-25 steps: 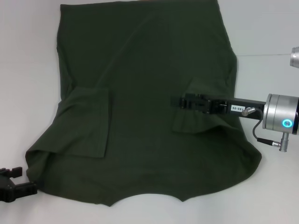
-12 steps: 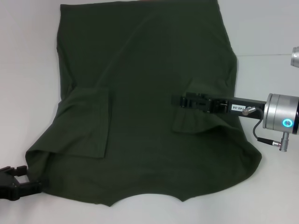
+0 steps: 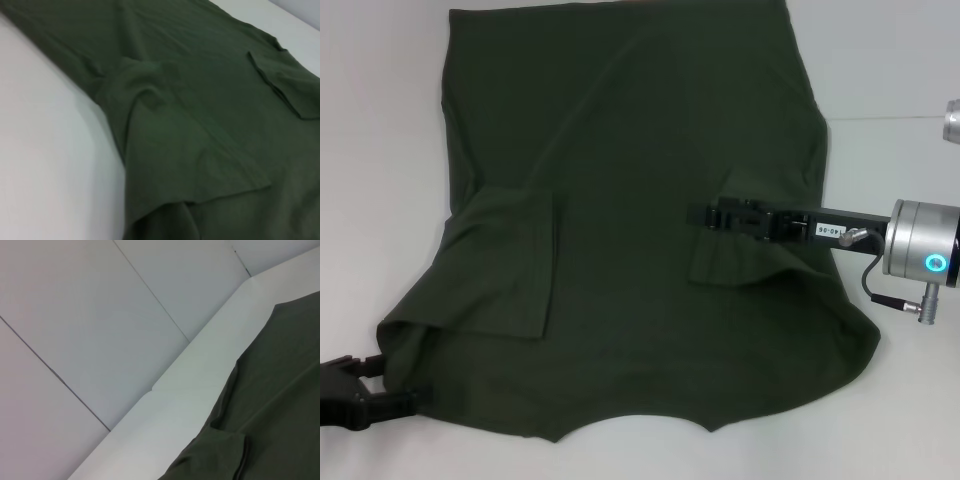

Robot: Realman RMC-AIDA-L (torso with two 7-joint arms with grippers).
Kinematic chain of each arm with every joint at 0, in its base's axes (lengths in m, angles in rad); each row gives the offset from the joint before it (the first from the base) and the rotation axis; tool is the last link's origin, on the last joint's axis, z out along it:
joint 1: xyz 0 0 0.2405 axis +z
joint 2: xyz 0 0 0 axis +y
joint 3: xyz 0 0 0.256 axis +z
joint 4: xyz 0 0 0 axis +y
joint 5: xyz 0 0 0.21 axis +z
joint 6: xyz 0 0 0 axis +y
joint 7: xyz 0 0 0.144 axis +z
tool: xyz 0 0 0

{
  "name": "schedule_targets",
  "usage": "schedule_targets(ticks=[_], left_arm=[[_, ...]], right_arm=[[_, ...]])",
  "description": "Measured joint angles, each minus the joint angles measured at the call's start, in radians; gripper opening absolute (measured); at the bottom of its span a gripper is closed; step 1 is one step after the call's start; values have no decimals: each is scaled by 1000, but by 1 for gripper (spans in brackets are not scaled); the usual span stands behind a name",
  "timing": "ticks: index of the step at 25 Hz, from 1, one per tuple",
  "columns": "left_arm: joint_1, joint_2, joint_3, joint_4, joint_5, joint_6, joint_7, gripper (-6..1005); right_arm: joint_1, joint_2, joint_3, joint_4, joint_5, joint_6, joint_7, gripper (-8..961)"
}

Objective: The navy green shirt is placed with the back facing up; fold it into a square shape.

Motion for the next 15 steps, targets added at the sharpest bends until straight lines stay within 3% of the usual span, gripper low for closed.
schedule_targets(ticks=[15], left_arm=[[-21, 1, 37, -10, -6, 27, -5, 887]], right_arm=[[-4, -1, 0, 0, 11, 0, 0, 895]])
